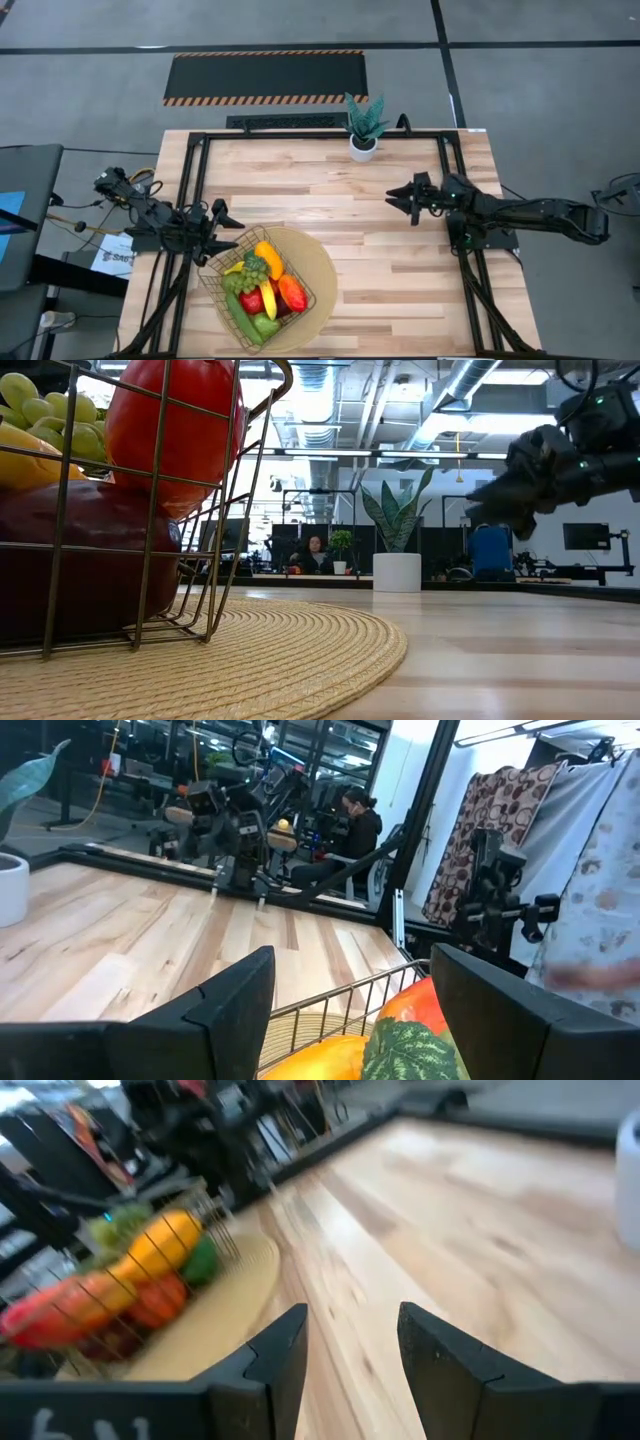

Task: Build produce basket
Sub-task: Return to Home position

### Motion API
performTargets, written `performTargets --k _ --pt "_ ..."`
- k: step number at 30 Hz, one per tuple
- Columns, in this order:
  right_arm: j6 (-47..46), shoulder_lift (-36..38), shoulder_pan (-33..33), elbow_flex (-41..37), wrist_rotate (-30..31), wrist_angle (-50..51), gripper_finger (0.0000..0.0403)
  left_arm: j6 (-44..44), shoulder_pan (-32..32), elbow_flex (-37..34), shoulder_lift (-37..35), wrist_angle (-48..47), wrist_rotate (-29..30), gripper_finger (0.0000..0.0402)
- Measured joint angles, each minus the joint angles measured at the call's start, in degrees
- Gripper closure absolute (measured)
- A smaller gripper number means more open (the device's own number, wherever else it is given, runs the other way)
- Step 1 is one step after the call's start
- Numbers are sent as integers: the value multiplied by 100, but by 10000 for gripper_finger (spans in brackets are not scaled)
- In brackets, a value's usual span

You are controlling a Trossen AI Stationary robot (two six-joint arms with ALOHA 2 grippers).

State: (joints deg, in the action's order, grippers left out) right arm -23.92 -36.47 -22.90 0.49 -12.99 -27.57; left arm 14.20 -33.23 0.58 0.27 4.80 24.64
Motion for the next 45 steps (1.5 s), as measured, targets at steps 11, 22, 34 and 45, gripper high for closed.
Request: performTargets --k 11,22,34,45 --pt "-4 -2 0 -2 0 1399 225 1 0 -4 0 0 -2 147" --pt "-4 -2 0 -2 0 1818 221 1 0 -9 0 0 -13 147" --pt "-4 -2 0 -3 0 1822 220 2 0 -11 0 -2 -9 147" --pt "-7 -2 0 -4 0 1822 222 2 0 -11 0 -2 -7 147"
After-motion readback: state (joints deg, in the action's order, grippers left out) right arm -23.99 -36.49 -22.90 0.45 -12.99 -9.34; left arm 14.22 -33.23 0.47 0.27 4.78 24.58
